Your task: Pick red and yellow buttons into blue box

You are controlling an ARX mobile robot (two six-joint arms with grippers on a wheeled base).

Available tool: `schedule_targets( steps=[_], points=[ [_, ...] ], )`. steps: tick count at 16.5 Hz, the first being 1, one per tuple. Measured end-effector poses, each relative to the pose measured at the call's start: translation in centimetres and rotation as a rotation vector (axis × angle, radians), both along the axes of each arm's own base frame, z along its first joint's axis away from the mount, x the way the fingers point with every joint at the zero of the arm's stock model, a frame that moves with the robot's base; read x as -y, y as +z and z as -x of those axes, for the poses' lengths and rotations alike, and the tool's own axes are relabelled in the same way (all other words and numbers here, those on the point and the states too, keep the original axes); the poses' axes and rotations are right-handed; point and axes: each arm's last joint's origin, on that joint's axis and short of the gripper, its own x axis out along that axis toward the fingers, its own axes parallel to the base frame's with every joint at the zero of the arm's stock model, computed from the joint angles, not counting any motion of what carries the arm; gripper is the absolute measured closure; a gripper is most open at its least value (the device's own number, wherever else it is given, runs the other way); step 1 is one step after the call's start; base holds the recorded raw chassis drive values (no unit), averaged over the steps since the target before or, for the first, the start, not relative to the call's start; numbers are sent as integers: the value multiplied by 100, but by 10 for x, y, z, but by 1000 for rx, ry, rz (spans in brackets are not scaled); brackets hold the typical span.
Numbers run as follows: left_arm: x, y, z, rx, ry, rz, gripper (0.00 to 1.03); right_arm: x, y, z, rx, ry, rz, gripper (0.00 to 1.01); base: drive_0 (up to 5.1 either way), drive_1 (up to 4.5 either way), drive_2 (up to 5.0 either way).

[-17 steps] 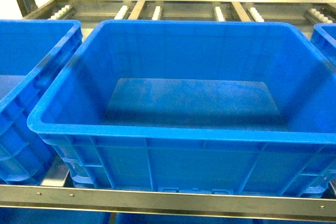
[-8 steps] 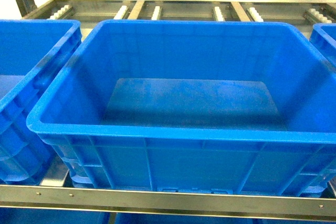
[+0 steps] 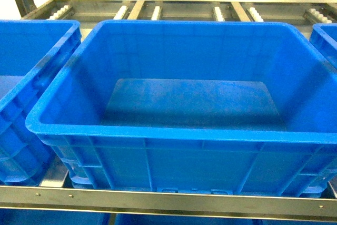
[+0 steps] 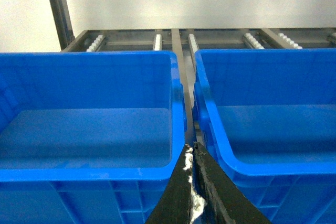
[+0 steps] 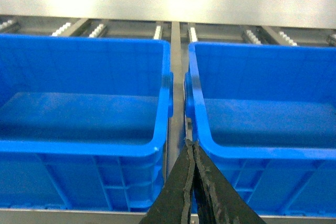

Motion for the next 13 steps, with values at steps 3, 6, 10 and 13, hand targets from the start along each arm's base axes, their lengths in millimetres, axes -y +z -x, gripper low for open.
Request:
schedule_targets(
  steps=[3,6,10,13],
  points=[
    [0,-2,11,5,0,0,101,0,-2,0,-17,0,0,99,0,0,0],
    [0,-3,11,-8,0,0,101,0,-2,0,-16,1,0,99,0,0,0],
    [0,-3,11,-11,0,0,101,0,-2,0,-16,1,0,99,0,0,0],
    [0,-3,11,-11,0,0,74,0,-2,0,-16,1,1,66,0,0,0]
  ],
)
